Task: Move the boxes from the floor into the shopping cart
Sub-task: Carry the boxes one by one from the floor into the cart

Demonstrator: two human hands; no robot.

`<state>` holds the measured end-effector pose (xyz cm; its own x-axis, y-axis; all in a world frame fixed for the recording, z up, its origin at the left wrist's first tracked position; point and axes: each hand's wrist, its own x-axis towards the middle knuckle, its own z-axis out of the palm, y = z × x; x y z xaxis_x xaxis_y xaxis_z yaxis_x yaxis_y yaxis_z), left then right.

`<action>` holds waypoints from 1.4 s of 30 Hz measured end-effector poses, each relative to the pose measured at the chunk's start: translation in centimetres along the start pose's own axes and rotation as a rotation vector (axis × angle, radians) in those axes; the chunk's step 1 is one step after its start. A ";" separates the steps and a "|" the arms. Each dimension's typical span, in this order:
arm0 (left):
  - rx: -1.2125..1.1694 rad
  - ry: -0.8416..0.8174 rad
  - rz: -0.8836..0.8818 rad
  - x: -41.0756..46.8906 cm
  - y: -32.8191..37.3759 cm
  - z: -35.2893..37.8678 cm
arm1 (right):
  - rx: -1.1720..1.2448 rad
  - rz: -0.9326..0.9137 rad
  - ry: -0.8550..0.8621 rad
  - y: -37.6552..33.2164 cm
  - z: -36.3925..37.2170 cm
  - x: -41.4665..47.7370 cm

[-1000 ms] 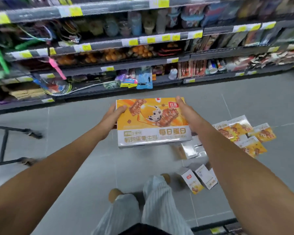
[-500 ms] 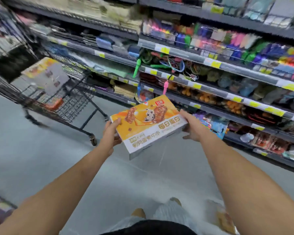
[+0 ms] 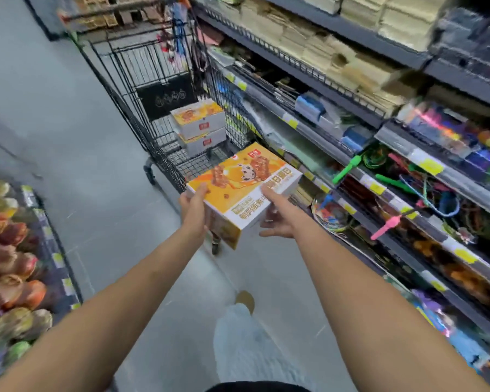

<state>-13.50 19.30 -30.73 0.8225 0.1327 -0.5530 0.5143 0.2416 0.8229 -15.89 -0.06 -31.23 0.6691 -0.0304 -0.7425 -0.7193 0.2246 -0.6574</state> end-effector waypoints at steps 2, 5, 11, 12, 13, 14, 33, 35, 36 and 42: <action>0.017 0.036 0.008 3.2 2.3 0.4 | -0.041 0.006 -0.010 -3.1 1.7 3.5; 0.056 0.079 0.025 8.2 5.7 1.1 | -0.019 -0.013 -0.013 -7.3 3.9 8.3; 0.097 0.161 -0.064 16.6 11.2 1.7 | -0.006 -0.057 -0.087 -14.3 7.9 15.0; 0.100 0.159 -0.085 17.8 11.7 1.6 | -0.010 -0.061 -0.097 -15.1 8.4 16.0; 0.089 0.161 -0.110 19.3 12.2 1.4 | -0.018 -0.067 -0.102 -16.2 9.0 17.2; 0.067 0.157 -0.134 20.6 12.5 1.4 | -0.038 -0.080 -0.096 -17.2 9.5 18.2; 0.183 -0.006 -0.340 48.4 22.7 4.9 | 0.103 0.087 0.183 -30.7 21.1 44.4; 0.176 -0.004 -0.393 51.6 23.1 4.9 | 0.105 0.120 0.213 -31.5 21.9 47.2; 0.172 0.003 -0.403 52.9 23.3 4.8 | 0.105 0.130 0.225 -31.9 22.2 48.2; 0.176 -0.017 -0.447 59.1 23.7 5.8 | 0.186 0.191 0.272 -33.0 23.4 54.7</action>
<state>48.71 27.30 -43.10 0.5148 0.0369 -0.8565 0.8504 0.1044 0.5157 48.81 13.63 -47.12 0.4344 -0.2228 -0.8727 -0.7630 0.4238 -0.4881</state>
